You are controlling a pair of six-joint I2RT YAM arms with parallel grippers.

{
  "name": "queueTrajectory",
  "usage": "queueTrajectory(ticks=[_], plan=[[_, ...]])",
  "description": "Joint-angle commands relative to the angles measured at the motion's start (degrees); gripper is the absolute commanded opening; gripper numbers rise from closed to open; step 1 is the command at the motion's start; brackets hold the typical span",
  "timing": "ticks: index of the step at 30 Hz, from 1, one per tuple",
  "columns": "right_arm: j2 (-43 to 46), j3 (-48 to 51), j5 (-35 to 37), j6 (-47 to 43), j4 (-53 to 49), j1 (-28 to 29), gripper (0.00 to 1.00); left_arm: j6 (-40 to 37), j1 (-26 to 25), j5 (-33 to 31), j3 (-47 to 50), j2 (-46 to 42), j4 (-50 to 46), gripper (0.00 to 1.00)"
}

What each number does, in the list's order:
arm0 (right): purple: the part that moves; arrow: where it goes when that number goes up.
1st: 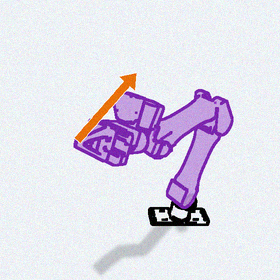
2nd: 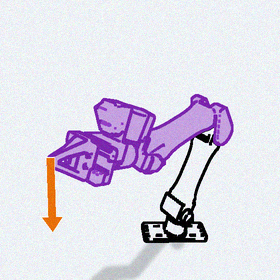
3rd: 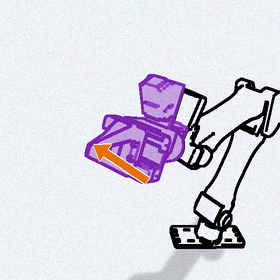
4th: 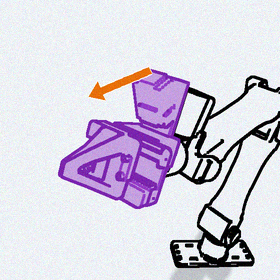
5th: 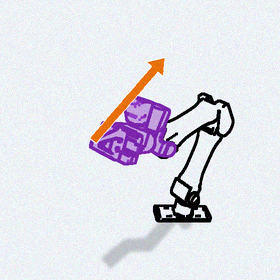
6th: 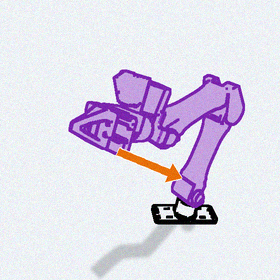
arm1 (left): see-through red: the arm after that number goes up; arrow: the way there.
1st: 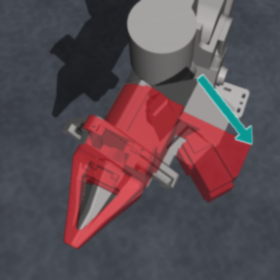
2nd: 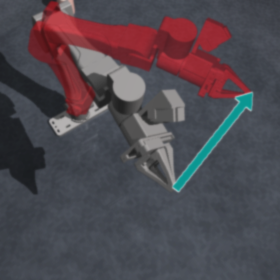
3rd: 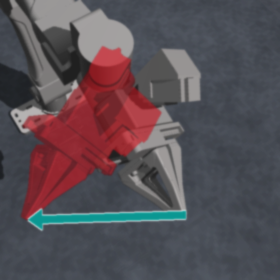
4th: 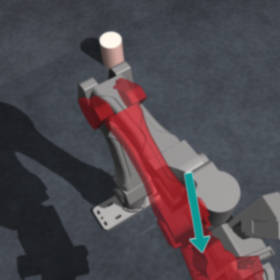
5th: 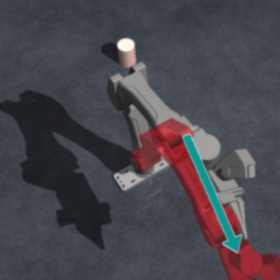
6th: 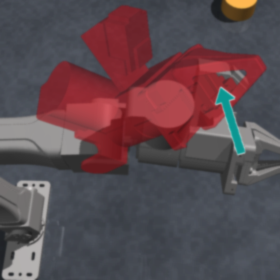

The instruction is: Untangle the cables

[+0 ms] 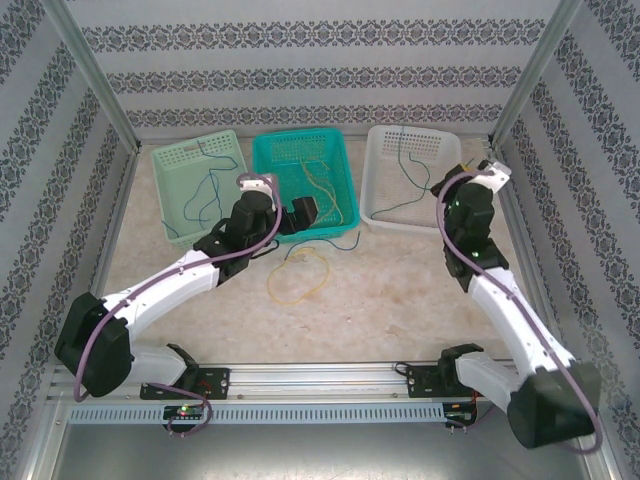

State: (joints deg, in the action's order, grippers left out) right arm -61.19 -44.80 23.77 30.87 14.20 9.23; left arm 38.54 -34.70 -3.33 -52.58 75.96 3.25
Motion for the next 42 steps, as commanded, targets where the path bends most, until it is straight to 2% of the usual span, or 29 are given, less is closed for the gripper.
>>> queueTrajectory(ticks=[1, 4, 9, 17, 18, 19, 20, 21, 22, 23, 27, 32, 36, 42], plan=[[-5.41, -3.36, -1.33, -0.35, 0.68, -1.81, 0.0, -3.28, 0.9, -3.33, 0.43, -2.46, -4.32, 1.0], [-11.83, -6.12, -1.96, 2.1, -1.15, -3.87, 0.0, -4.33, 1.25, -4.68, 0.74, -3.51, -6.2, 1.0], [-22.31, -13.15, -7.22, 3.56, -9.43, -5.2, 0.0, -4.12, 1.78, -5.78, 2.81, -5.1, -7.56, 1.0], [-29.45, -14.08, -11.71, 1.98, -5.05, -6.94, 0.01, -3.87, 2.39, -7.0, 6.28, -7.0, -8.58, 1.0], [-30.29, -15.17, -12.56, 1.65, -6.52, -7.1, 0.03, -3.75, 2.52, -7.15, 6.51, -7.05, -8.98, 1.0], [-30.96, -16.3, -13.09, 1.32, -8.46, -7.21, 0.1, -3.74, 2.57, -7.13, 6.67, -7.12, -9.33, 1.0], [-31.56, -17.76, -13.06, 1.08, -11.28, -7.21, 0.33, -3.66, 2.62, -7.14, 6.78, -7.21, -9.98, 1.0], [-31.96, -18.69, -13.12, 0.73, -13.42, -7.2, 0.62, -3.51, 2.62, -7.17, 7.02, -7.28, -10.63, 1.0], [-31.98, -19.27, -13.29, 0.15, -14.77, -7.21, 0.73, -3.48, 2.6, -7.19, 7.21, -7.39, -11.3, 1.0], [-31.44, -19.54, -13.35, -0.19, -16.11, -7.2, 0.77, -3.4, 2.62, -7.26, 7.51, -7.4, -12.24, 1.0], [-26.63, -18.57, -12.05, -0.59, -17.08, -7.21, 0.86, -4.68, 2.59, -6.58, 9.96, -7.89, -14.43, 1.0], [-21.96, -20.76, -15.71, -1.54, -20.55, -7.12, 0.88, -3.83, 2.62, -6.14, 12.78, -7.27, -20.41, 1.0], [-18.74, -20.2, -19.35, 0.24, -20.76, -5.97, 0.88, -1.94, 2.58, -1.61, 14.06, -5.08, -22.14, 0.93], [-14.31, -16.79, -18.47, -0.12, -19.34, -1.66, 0.88, -3.66, 2.62, 2.52, 13.97, 0.89, -20.13, 0.79]])
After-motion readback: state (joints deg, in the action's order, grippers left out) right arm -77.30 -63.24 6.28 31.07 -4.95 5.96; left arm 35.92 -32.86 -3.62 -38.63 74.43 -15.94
